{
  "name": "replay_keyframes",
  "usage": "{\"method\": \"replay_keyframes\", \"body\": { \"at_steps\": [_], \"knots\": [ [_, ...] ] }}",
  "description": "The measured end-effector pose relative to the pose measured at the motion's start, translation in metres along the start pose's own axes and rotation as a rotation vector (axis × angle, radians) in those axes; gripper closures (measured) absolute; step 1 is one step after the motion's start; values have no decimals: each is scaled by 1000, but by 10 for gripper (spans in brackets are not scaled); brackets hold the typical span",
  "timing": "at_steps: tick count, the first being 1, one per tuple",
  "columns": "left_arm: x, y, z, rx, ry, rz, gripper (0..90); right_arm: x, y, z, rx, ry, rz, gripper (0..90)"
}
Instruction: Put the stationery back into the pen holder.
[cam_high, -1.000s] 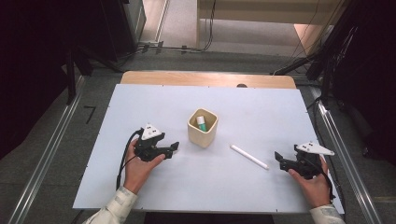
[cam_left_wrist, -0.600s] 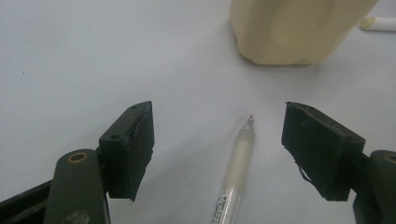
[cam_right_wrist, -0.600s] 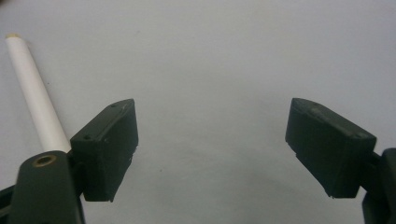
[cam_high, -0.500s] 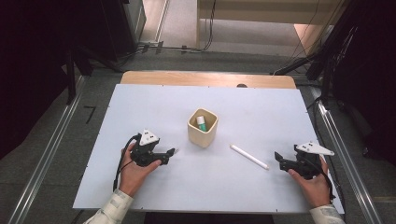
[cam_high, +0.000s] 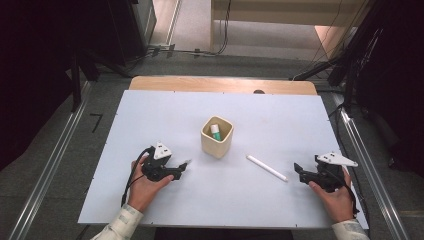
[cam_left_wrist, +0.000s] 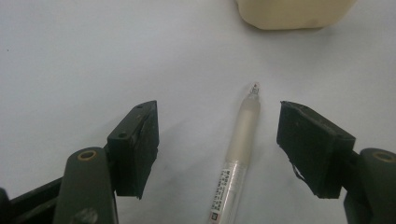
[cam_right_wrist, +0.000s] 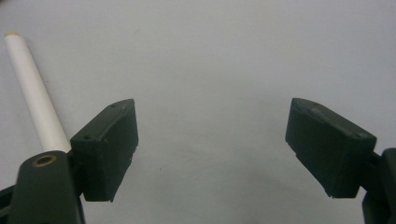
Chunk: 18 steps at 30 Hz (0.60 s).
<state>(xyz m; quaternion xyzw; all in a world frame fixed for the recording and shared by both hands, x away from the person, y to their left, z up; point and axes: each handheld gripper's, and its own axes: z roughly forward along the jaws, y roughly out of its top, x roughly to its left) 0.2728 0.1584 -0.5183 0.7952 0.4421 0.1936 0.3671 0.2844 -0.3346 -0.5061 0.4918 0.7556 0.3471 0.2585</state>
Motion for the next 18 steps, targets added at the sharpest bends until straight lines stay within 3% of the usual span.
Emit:
{"method": "replay_keyframes", "body": {
  "at_steps": [12,18],
  "knots": [
    [-6,-3,3,17,12,40,421,0,0,0,-1,-3,1,156],
    [-9,-4,3,12,1,38,559,0,0,-1,-2,-3,-1,156]
  ]
}}
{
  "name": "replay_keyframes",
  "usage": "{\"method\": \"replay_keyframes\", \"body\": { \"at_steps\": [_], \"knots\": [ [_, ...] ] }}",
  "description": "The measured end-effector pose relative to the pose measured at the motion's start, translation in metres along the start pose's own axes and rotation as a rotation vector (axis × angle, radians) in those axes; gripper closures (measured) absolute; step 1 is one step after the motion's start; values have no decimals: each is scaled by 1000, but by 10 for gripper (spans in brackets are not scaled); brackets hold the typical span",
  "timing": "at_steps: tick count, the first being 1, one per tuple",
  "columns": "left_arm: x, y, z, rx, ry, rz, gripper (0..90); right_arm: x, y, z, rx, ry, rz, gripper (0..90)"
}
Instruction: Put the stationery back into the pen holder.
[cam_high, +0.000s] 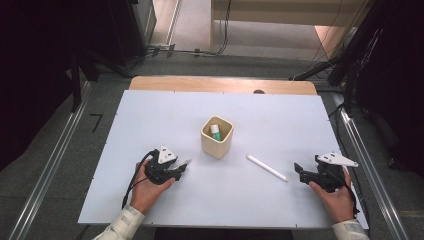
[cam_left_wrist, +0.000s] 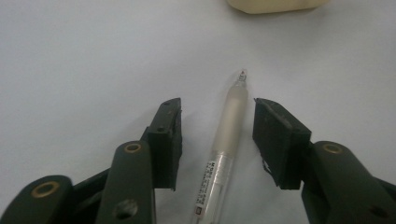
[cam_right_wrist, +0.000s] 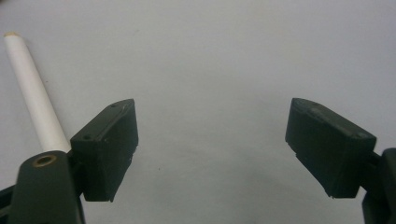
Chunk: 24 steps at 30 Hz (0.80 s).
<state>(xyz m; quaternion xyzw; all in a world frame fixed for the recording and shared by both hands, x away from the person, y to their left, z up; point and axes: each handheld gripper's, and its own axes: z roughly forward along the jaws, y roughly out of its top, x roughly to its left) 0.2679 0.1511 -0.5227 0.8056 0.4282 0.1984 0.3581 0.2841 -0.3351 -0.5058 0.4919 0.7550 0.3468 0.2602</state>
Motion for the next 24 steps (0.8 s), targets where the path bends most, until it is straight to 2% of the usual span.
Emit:
{"method": "replay_keyframes", "body": {
  "at_steps": [3,5,8,13,19,24],
  "knots": [
    [-1,0,0,1,1,0,609,0,0,0,1,0,-1,156],
    [-2,0,0,1,-7,-1,682,0,0,0,1,-1,-3,156],
    [-2,0,0,3,-15,-6,711,1,0,0,1,-2,-3,156],
    [-4,0,0,7,-16,24,781,1,0,1,4,-3,-3,156],
    [-4,1,0,8,-23,24,809,1,0,0,3,-4,-2,156],
    [-2,1,0,4,-36,-12,820,0,0,0,1,-1,-1,156]
  ]
}}
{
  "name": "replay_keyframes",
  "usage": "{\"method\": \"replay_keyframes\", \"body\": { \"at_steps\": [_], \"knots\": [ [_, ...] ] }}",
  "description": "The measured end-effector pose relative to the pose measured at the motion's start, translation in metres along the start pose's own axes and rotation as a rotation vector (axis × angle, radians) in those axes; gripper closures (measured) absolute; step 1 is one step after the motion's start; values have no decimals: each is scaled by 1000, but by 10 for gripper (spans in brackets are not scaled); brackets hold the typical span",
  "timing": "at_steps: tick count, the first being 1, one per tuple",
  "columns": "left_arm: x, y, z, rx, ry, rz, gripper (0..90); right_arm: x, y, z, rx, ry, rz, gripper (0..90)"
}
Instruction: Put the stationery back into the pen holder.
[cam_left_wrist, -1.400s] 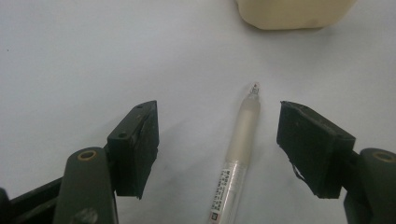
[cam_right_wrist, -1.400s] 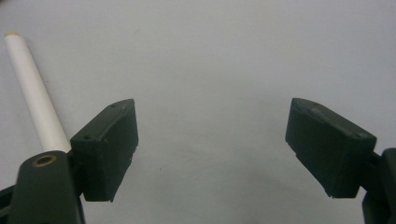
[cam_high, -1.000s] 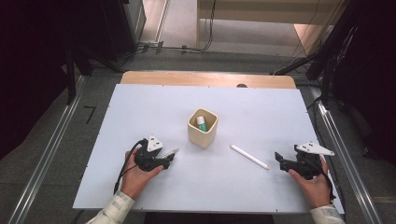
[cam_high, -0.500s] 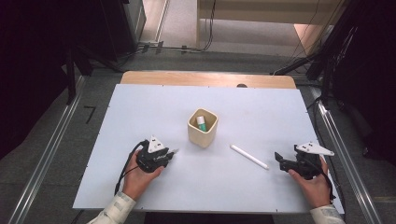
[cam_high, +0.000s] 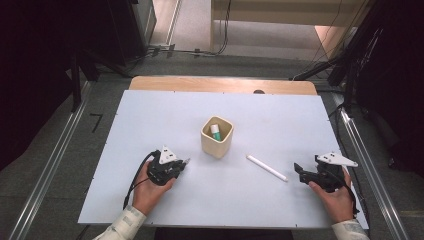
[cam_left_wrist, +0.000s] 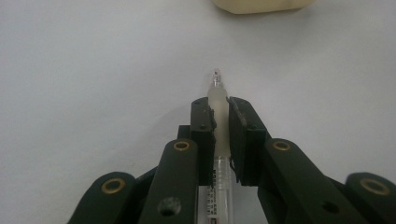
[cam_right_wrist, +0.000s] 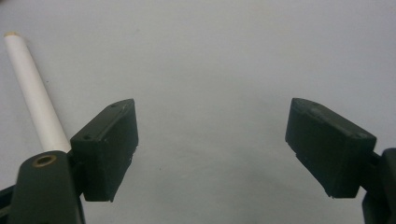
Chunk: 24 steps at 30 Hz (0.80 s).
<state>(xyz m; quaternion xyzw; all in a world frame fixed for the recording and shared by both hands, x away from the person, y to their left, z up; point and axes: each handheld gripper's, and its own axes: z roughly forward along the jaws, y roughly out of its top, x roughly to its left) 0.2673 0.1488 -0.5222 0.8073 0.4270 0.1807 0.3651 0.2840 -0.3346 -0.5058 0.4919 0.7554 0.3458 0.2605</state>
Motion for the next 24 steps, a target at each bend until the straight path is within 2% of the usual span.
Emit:
{"method": "replay_keyframes", "body": {
  "at_steps": [10,19,24],
  "knots": [
    [4,2,-2,-13,-43,-59,823,-1,0,0,-1,0,6,156],
    [6,9,-12,-62,-57,-94,823,-1,0,0,0,-1,5,156],
    [7,18,-22,-110,-63,-111,822,0,0,0,1,0,5,156]
  ]
}}
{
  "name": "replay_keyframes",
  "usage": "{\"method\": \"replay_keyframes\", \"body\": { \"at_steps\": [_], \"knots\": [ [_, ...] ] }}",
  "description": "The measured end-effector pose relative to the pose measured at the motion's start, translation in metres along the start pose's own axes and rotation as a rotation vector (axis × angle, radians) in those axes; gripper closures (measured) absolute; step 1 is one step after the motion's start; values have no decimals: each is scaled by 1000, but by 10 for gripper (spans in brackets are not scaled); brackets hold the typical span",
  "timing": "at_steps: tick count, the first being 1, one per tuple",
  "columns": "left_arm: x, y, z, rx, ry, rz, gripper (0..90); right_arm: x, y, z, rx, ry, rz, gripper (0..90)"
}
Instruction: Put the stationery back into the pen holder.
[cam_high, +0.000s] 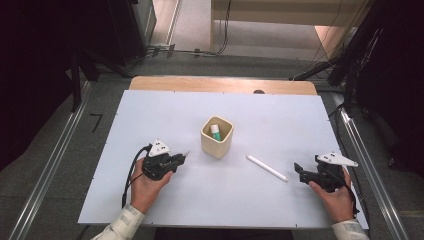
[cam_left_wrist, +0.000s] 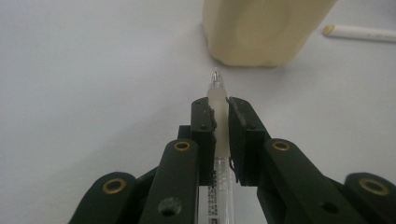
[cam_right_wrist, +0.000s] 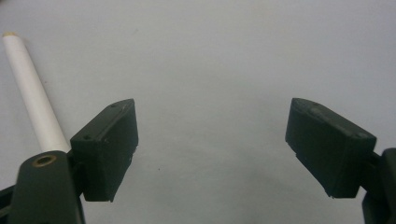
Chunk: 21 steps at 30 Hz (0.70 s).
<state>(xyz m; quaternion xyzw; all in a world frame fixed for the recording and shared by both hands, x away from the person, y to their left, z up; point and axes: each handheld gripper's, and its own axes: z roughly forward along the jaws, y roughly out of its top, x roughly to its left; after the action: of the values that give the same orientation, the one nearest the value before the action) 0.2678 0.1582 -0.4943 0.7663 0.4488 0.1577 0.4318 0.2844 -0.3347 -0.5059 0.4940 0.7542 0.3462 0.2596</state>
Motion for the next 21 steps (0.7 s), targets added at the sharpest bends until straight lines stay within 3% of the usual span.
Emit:
{"method": "replay_keyframes", "body": {
  "at_steps": [7,21],
  "knots": [
    [0,17,-10,-46,-8,-9,823,0,0,1,2,3,-3,156],
    [-10,49,-13,-97,-25,24,822,0,0,1,3,3,2,156]
  ]
}}
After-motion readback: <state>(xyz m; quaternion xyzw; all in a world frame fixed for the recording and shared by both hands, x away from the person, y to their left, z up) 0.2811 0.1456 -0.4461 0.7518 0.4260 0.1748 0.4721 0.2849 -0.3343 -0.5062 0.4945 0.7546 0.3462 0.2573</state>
